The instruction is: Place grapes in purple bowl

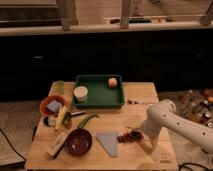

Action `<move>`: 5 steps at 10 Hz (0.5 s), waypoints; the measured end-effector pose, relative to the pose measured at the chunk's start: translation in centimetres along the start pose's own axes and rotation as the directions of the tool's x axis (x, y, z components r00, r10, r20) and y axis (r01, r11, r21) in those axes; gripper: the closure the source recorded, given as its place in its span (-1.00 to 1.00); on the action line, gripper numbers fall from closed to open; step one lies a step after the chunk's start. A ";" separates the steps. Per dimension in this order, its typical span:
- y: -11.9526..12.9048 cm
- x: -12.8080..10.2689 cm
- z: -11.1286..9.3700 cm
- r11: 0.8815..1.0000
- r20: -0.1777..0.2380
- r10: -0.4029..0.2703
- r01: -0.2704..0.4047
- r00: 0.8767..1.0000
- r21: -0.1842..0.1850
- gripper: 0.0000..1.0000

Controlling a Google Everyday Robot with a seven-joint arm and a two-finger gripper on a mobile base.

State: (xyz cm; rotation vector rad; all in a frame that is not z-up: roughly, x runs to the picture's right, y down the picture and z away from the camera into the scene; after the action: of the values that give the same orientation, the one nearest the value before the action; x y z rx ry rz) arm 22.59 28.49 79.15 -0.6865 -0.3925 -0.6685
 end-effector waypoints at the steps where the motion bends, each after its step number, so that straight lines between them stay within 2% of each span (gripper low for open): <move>1: 0.0 0.0 0.0 1.000 0.001 -0.005 0.005 1.000 -0.001 -0.60; 5: 0.2 -0.2 0.0 1.000 0.005 -0.019 0.019 1.000 -0.003 -0.60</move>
State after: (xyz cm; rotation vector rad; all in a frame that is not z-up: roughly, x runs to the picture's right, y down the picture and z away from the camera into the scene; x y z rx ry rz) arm 22.62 28.72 79.00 -0.6883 -0.4026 -0.6862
